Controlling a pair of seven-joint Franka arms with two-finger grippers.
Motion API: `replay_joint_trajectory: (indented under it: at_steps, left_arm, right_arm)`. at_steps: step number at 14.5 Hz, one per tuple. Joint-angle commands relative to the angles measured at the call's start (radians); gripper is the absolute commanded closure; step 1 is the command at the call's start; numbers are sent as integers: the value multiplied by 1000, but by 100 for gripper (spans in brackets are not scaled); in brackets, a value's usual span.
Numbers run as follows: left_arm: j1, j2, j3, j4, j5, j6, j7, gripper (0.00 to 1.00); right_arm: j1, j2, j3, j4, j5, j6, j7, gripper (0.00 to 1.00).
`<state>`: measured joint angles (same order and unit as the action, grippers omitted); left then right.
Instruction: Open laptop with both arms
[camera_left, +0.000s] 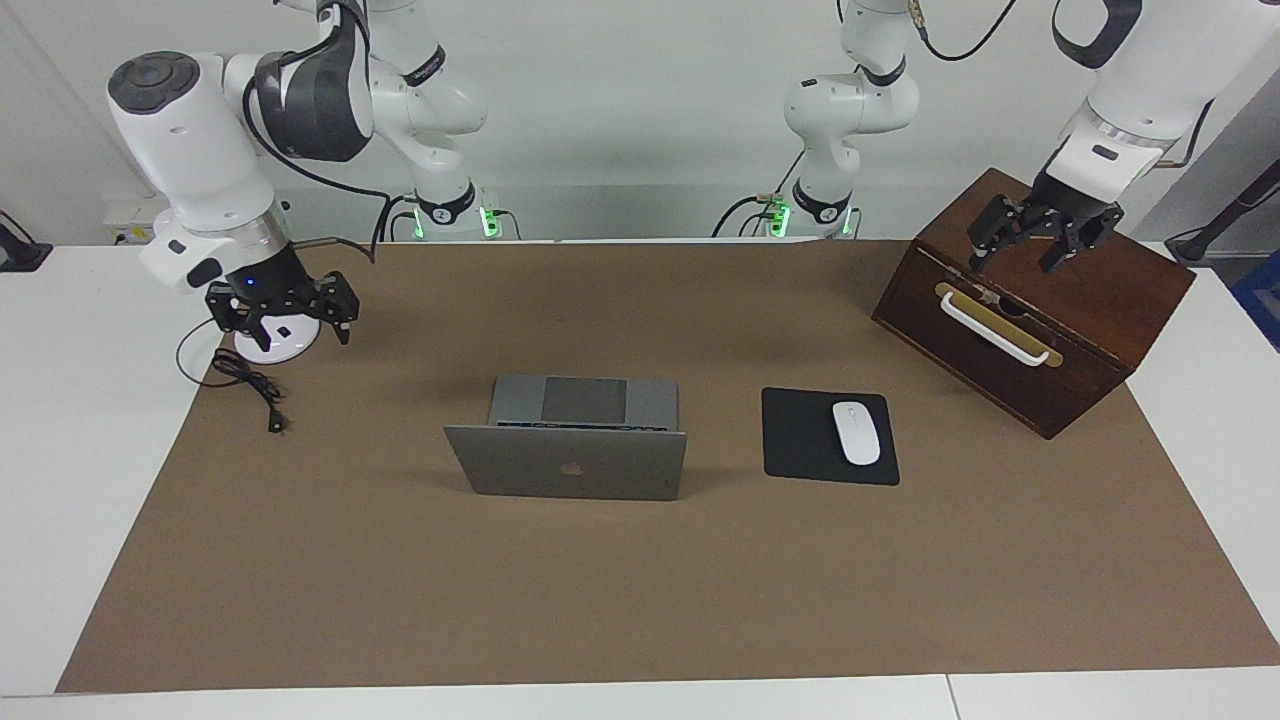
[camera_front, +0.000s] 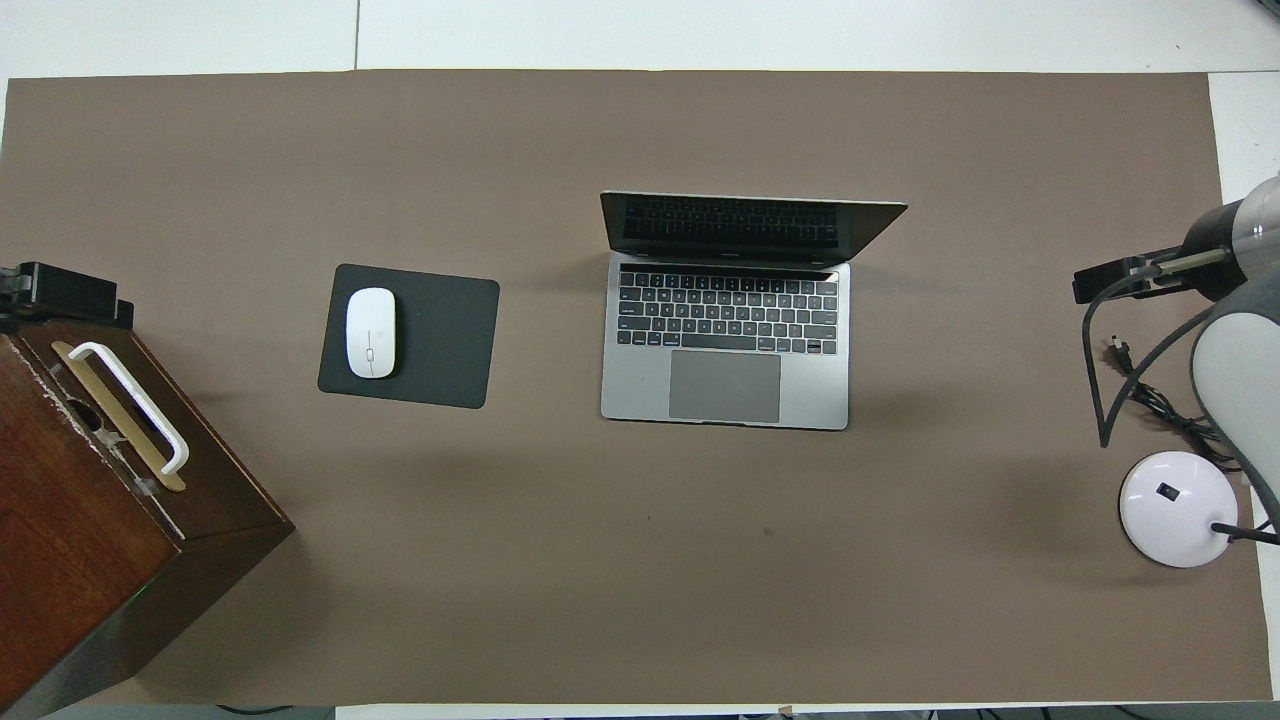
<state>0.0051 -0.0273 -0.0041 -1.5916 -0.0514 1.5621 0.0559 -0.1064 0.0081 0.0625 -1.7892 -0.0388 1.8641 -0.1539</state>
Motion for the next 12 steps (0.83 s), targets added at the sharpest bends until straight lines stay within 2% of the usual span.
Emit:
replay_joint_trajectory:
  at_steps: [1, 12]
  left_arm:
    - [-4, -20, 1, -27, 21, 21, -10, 0]
    - [1, -22, 1, -28, 22, 16, -8, 0]
  right_arm:
    - [-4, -14, 5, 11, 20, -26, 7, 0]
    - [-7, -16, 5, 34, 20, -26, 7, 0]
